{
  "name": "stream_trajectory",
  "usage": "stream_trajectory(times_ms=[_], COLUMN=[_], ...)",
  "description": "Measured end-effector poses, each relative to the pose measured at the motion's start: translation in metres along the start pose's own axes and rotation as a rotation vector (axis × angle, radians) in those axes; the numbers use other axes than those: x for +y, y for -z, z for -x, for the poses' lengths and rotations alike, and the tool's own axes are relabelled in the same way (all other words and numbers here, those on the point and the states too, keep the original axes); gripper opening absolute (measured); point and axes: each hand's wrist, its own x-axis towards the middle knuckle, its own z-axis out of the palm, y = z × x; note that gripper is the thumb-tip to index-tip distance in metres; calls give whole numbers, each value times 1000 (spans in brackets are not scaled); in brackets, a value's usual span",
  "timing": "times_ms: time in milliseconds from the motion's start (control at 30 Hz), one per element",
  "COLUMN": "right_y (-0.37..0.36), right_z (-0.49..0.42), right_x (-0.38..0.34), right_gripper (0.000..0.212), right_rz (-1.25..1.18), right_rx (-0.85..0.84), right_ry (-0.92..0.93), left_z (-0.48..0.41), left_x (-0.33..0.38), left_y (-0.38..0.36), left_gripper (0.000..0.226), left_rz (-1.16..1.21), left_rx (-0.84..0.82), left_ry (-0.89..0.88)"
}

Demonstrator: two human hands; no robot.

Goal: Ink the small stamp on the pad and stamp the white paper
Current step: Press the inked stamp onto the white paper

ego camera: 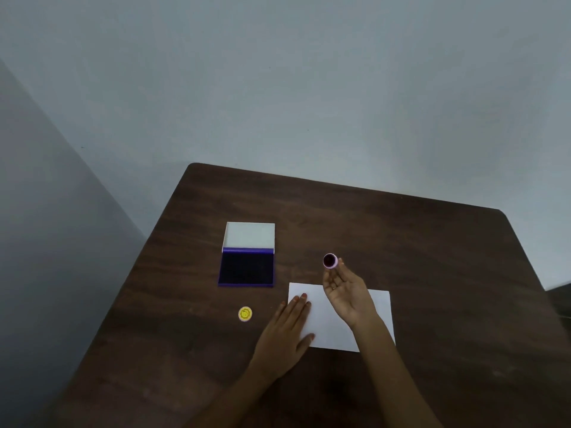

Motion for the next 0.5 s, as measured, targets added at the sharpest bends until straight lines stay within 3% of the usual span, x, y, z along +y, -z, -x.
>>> stream_trajectory(times_ms=[133,300,400,500], right_y=[13,15,17,17], right_z=[-8,-15,-19,-25], right_x=[1,22,35,44], right_gripper=[10,10,5,22], right_rz=[158,855,1042,1198], right_rx=[42,126,106,123], right_ry=[30,248,355,384], left_z=[0,-1,-1,-1], left_x=[3,4,2,1], left_y=[-9,-10,-10,-11], left_gripper=[63,63,66,61], left_rz=[103,147,170,144], left_rx=[2,19,29,31], left_ry=[-6,-10,-16,-25])
